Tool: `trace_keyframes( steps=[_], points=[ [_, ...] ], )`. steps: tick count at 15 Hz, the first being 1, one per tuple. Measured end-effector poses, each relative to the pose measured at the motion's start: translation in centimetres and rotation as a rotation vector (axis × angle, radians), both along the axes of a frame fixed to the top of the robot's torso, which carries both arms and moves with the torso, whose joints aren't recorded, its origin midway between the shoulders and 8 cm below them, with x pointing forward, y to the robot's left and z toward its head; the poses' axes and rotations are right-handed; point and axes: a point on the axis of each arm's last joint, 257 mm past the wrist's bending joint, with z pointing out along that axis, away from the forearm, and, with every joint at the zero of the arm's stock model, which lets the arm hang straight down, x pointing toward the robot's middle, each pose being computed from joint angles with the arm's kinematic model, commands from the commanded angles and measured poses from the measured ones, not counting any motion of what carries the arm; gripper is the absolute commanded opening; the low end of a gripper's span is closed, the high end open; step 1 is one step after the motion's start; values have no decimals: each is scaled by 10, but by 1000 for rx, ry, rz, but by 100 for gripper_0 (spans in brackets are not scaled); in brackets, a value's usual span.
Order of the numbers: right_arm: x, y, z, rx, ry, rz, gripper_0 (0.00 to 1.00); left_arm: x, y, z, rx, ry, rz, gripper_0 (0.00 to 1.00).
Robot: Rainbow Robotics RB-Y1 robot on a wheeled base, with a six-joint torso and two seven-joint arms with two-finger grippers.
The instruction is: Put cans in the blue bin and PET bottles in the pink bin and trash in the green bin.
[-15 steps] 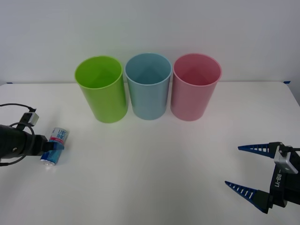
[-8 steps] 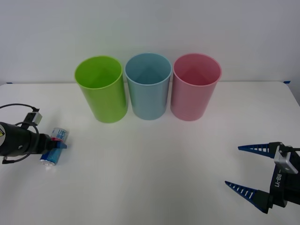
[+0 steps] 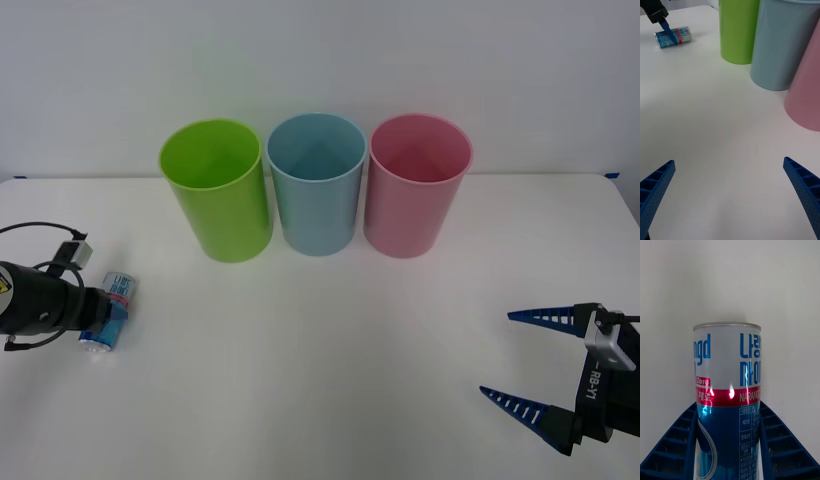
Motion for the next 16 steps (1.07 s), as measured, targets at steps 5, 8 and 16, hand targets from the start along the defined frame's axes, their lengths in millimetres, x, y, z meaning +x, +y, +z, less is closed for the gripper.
trace_keyframes(
  steps=[5, 8, 16],
  points=[
    [0, 0, 0, 0, 0, 0, 100, 1, -3, -4, 12, -20, -31, 3],
    [0, 0, 0, 0, 0, 0, 100, 5, -5, -3, 13, -42, -45, 2],
    [0, 0, 0, 0, 0, 0, 100, 28, -14, 31, -18, -256, -212, 2]
  ],
)
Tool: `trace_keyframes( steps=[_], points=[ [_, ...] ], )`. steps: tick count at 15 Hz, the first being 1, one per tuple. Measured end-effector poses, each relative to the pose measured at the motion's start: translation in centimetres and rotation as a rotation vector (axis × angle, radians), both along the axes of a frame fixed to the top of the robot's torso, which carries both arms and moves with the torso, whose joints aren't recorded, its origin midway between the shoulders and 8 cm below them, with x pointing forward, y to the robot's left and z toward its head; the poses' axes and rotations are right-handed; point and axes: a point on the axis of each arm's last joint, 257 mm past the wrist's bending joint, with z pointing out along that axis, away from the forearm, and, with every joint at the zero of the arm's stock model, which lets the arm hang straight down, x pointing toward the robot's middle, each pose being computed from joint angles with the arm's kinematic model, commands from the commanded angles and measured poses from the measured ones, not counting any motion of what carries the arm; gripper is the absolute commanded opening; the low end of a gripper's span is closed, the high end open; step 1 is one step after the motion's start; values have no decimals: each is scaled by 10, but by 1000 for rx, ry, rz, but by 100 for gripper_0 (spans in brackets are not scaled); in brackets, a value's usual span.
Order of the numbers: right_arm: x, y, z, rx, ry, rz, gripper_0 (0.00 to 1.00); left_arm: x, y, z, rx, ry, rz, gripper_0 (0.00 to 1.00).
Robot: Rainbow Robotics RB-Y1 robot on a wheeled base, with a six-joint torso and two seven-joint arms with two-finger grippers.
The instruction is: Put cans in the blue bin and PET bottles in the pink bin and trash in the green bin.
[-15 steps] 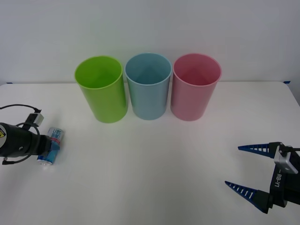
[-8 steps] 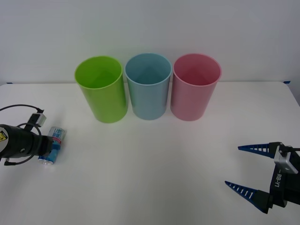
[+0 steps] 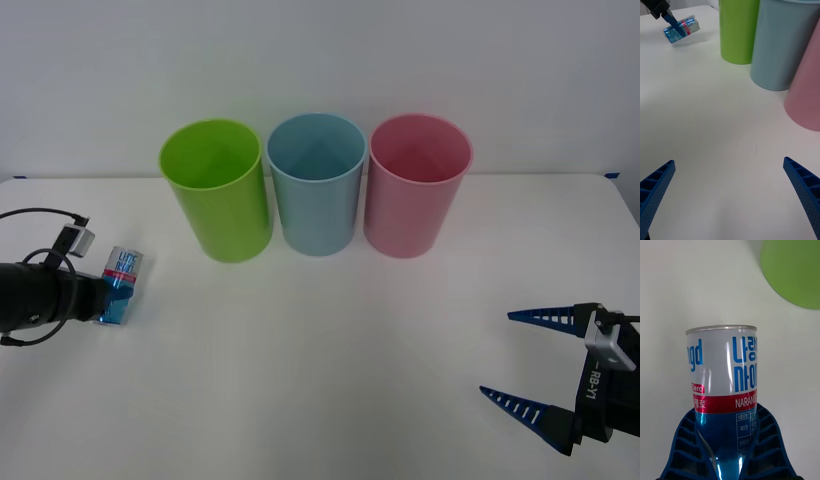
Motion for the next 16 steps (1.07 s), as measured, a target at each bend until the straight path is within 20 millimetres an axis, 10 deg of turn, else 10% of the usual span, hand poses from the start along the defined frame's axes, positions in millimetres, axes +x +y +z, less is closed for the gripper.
trace_keyframes(
  steps=[5, 16],
  points=[
    [0, 0, 0, 0, 0, 0, 100, -32, 11, 14, -35, -27, -78, 3],
    [0, 0, 0, 0, 0, 0, 100, -96, -44, 42, -150, -116, -309, 2]
  ],
)
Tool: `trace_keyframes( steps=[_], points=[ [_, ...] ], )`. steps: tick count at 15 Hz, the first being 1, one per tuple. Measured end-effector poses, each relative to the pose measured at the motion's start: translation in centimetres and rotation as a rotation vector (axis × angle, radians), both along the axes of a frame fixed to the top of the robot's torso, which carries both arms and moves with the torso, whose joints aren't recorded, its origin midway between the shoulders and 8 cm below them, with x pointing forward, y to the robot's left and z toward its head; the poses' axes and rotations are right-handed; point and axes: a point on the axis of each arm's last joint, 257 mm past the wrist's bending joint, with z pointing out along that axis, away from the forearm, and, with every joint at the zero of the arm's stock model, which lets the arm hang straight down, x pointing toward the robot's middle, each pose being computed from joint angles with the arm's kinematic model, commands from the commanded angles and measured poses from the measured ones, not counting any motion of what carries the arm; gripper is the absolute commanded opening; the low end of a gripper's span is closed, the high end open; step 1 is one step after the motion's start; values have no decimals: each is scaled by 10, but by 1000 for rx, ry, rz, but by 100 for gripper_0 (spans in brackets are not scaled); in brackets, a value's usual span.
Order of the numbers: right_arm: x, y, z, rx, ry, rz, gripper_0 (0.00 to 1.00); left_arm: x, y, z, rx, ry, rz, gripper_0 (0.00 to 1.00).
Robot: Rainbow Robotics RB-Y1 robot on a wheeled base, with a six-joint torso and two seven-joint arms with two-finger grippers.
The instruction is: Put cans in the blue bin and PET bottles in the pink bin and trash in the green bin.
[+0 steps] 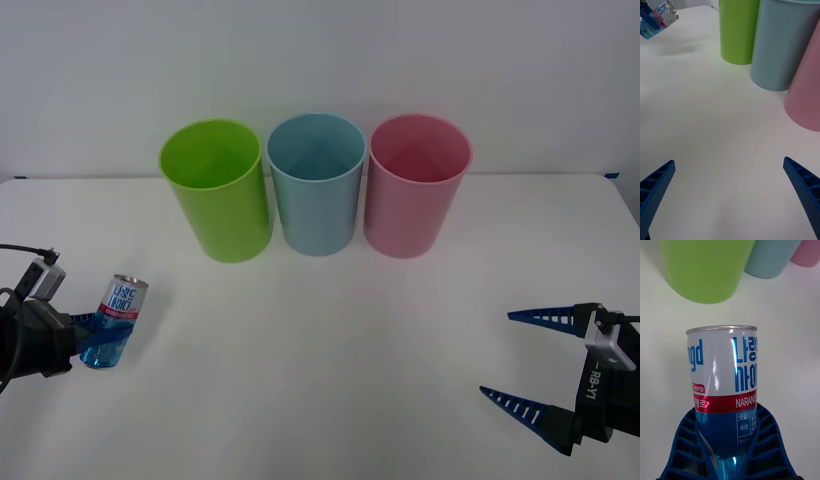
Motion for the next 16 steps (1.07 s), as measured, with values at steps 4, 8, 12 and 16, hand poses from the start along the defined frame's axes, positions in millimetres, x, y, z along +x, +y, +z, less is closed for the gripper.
trace_keyframes(
  steps=[4, 8, 12, 16],
  points=[
    [0, 0, 0, 0, 0, 0, 100, 1, -45, 42, -172, -95, -69, 2],
    [0, 0, 0, 0, 0, 0, 100, 7, -76, 87, -276, -188, -146, 1],
    [0, 0, 0, 0, 0, 0, 100, 14, -93, 123, -316, -340, -196, 1],
    [0, 0, 0, 0, 0, 0, 100, 15, -105, 163, -364, -465, -223, 1]
  ],
)
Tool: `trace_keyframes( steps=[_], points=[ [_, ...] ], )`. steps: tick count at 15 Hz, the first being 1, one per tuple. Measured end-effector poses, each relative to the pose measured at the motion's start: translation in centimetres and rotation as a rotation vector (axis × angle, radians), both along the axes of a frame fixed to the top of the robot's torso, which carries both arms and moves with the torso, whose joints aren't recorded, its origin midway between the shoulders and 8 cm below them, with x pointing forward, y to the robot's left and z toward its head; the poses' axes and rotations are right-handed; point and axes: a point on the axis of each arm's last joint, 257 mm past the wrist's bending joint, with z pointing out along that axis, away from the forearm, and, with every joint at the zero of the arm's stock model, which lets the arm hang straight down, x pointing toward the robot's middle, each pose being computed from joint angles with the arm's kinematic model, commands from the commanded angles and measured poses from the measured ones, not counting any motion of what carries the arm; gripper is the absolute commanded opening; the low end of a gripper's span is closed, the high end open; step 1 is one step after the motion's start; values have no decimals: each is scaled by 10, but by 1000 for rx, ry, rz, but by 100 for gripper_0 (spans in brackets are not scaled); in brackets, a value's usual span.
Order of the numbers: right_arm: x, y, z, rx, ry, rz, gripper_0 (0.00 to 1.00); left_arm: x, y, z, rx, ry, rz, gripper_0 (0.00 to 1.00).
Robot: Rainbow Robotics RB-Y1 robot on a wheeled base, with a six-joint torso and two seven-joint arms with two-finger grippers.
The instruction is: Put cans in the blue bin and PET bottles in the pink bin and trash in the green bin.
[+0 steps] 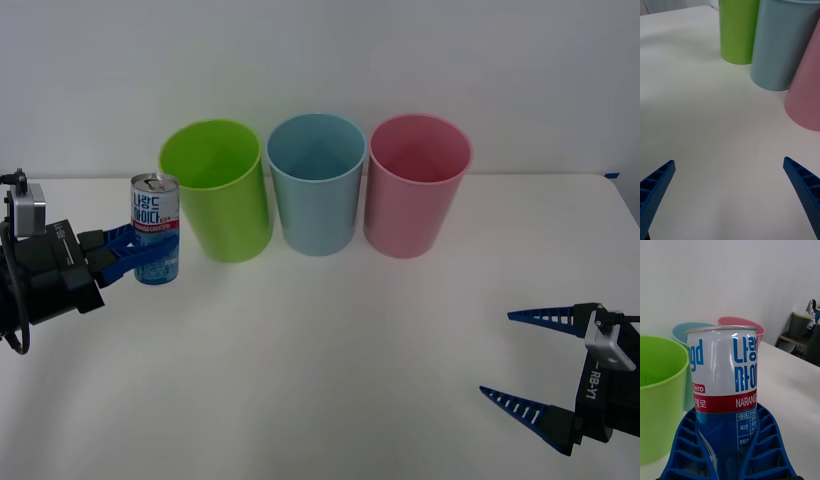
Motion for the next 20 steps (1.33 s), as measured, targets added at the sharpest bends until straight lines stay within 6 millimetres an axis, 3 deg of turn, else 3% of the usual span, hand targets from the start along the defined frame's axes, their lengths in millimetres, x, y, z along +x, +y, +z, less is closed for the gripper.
trace_keyframes(
  steps=[3, 8, 13, 20],
  points=[
    [0, 0, 0, 0, 0, 0, 100, -2, -15, 36, -46, -80, -6, 1],
    [0, 0, 0, 0, 0, 0, 100, 19, -53, 65, -137, -119, 22, 0],
    [0, 0, 0, 0, 0, 0, 100, 58, -82, 88, -181, -128, 68, 0],
    [0, 0, 0, 0, 0, 0, 100, 132, -132, 102, -207, -108, 111, 0]
  ],
)
